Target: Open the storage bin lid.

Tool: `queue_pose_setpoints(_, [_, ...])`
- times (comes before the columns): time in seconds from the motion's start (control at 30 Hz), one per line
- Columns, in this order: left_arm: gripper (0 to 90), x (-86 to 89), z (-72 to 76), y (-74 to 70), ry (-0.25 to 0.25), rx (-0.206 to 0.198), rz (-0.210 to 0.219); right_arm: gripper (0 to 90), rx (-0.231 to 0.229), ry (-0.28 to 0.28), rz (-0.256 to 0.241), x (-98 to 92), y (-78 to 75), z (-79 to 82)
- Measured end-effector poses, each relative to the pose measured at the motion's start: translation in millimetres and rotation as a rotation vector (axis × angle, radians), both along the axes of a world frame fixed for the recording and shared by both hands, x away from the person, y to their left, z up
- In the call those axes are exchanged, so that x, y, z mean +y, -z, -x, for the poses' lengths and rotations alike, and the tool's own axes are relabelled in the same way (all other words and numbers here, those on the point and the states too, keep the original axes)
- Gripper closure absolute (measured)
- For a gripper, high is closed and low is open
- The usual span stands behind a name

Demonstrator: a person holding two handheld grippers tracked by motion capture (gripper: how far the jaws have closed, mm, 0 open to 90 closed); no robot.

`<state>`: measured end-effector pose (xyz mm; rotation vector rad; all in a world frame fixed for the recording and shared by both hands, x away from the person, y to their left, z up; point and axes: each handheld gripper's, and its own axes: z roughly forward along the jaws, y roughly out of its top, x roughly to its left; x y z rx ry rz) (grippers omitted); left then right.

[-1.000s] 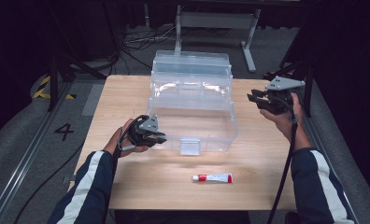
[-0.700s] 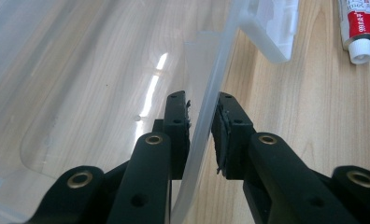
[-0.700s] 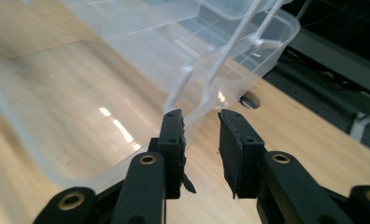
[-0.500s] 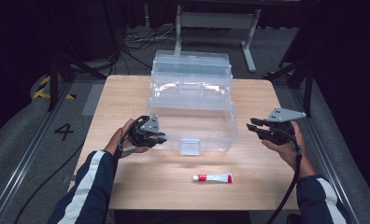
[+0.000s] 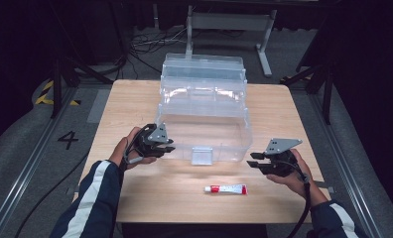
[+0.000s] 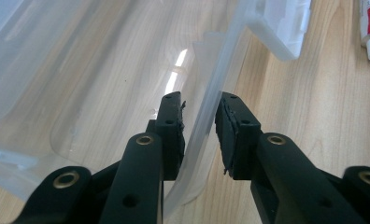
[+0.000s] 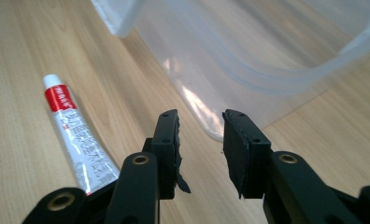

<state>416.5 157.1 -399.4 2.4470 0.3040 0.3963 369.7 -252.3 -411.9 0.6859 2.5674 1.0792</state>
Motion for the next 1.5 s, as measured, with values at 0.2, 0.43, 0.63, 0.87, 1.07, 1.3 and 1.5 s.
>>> queue_pose_setpoints(0.2, [66.6, 2.2, 2.6, -0.4, -0.032, -0.019, -0.009, 65.7, 0.030, -0.045, 0.030, 12.6, 10.5, 3.2])
queue_pose_setpoints(0.43, [56.4, 13.1, 5.0, -7.6, -0.064, -0.038, 0.068, 63.8, 0.069, -0.119, 0.061, 26.6, 17.9, 8.4])
queue_pose_setpoints(0.63, [52.2, 19.5, 12.6, -14.9, -0.085, -0.070, 0.101, 62.9, 0.081, -0.172, 0.091, 36.3, 21.2, 13.0])
queue_pose_setpoints(0.87, [47.2, 29.3, 22.0, -18.8, -0.117, -0.094, 0.106, 61.6, 0.096, -0.219, 0.114, 46.7, 24.4, 16.2])
queue_pose_setpoints(1.07, [43.0, 40.1, 29.5, -17.8, -0.148, -0.105, 0.100, 60.5, 0.111, -0.260, 0.141, 57.2, 28.0, 19.3])
queue_pose_setpoints(1.3, [38.4, 48.1, 35.7, -10.2, -0.170, -0.091, 0.074, 59.2, 0.124, -0.289, 0.164, 67.8, 33.0, 21.7])
queue_pose_setpoints(1.5, [36.1, 57.4, 42.6, 1.4, -0.186, -0.055, 0.058, 57.7, 0.120, -0.323, 0.197, 75.4, 34.6, 22.1])
